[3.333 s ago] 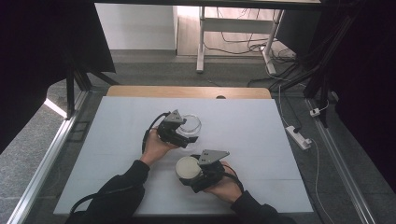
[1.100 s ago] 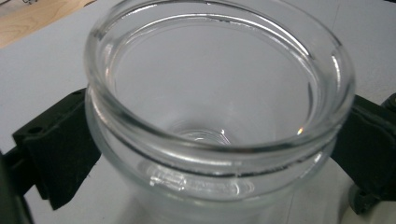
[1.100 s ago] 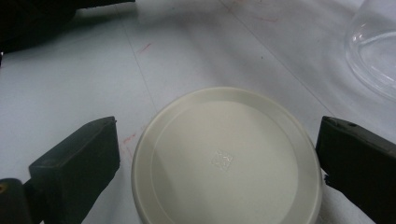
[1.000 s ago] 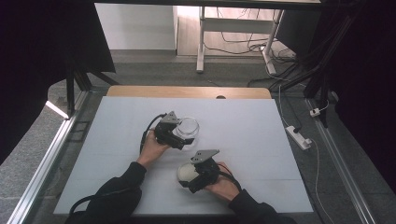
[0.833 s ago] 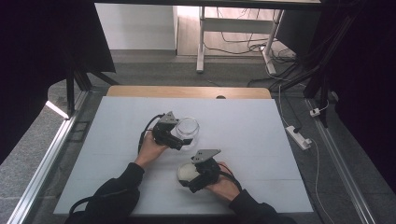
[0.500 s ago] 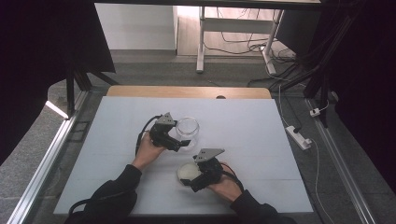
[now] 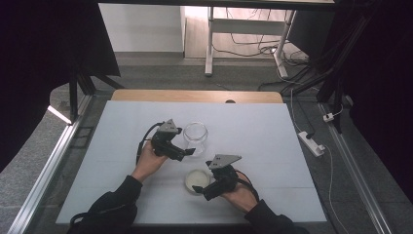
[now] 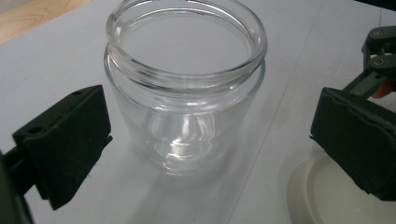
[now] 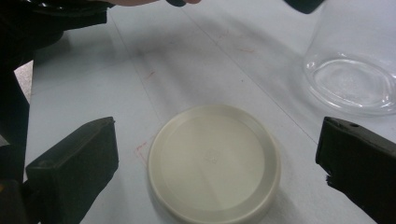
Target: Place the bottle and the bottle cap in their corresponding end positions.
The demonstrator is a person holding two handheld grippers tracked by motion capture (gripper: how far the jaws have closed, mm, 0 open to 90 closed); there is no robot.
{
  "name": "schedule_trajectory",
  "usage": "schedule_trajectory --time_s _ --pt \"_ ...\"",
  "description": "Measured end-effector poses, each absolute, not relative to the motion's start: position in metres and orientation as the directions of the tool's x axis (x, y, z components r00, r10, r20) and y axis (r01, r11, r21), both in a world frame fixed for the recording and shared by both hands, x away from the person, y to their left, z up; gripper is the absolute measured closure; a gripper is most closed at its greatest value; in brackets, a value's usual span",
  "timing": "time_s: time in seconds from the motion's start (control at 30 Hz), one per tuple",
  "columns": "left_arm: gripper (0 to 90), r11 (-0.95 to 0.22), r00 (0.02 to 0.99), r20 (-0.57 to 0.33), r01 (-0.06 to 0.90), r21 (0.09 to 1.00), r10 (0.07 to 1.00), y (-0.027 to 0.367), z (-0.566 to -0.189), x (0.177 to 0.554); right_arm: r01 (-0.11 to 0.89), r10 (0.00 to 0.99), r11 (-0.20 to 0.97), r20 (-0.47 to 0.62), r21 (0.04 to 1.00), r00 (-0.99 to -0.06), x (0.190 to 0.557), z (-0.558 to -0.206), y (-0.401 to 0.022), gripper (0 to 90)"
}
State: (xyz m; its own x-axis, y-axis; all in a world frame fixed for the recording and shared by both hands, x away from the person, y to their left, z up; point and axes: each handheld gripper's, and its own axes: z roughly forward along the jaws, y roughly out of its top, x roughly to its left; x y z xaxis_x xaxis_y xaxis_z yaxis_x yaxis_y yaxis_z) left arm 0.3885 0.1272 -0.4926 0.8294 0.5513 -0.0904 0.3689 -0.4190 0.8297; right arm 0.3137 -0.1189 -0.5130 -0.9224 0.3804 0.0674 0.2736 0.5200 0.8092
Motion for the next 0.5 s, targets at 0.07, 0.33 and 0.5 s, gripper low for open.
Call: schedule_trajectory --time_s 0.07,0.33,0.5 --pt "0.0 -0.417 0.829 -0.095 0.372 0.829 0.550 0.129 -0.491 0.385 0.272 0.384 0.521 0.062 0.809 -0.921 0.313 -0.511 -0.121 0.0" --pt "0.0 -0.410 0.833 -0.098 0.366 0.835 0.544 0.135 -0.479 0.366 0.272 0.399 0.497 0.062 0.824 -0.915 0.311 -0.499 -0.132 0.0" --pt "0.0 -0.402 0.838 -0.113 0.369 0.838 0.534 0.141 -0.474 0.352 0.285 0.410 0.486 0.072 0.826 -0.909 0.309 -0.493 -0.140 0.0"
